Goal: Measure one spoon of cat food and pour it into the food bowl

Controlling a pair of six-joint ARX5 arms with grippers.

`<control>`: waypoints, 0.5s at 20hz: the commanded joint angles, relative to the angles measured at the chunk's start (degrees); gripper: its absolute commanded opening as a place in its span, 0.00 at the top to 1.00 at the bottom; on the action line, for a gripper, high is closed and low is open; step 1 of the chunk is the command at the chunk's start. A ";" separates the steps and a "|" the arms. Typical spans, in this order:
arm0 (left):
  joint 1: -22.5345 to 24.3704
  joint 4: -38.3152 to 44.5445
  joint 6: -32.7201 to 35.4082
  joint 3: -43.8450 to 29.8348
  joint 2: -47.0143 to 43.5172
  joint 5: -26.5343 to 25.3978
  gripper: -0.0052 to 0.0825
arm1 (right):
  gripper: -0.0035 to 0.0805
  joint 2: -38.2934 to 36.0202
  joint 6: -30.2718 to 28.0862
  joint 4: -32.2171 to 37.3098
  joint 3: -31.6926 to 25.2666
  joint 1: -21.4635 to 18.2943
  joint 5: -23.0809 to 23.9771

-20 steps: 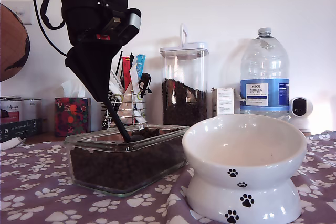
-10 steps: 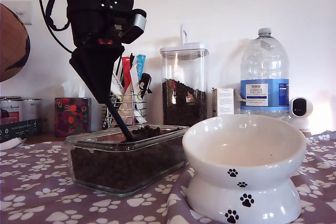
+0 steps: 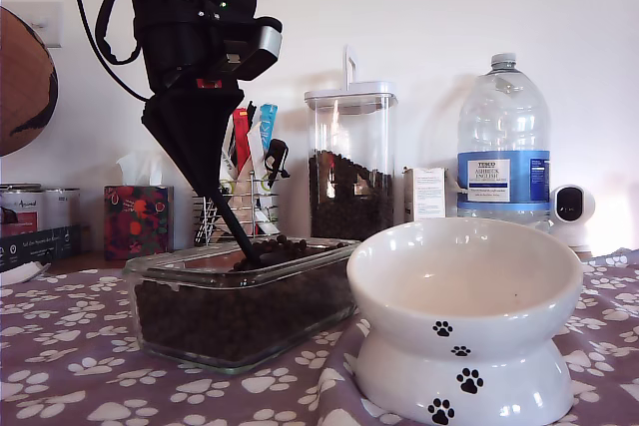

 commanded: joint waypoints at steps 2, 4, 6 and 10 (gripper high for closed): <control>0.02 1.25 -0.39 -0.55 2.54 -0.33 0.97 | 0.97 0.33 -0.20 0.52 0.11 0.24 0.00; 0.04 0.96 -1.03 -0.92 2.54 -0.13 0.97 | 0.97 0.33 -0.22 0.55 0.11 0.24 0.00; 0.07 0.63 -1.03 -1.97 2.54 1.07 0.97 | 0.97 0.33 -0.22 0.55 0.11 0.24 0.00; 0.02 -0.46 -1.57 -5.40 2.54 2.19 0.96 | 0.97 0.33 -0.20 0.52 0.11 0.24 0.00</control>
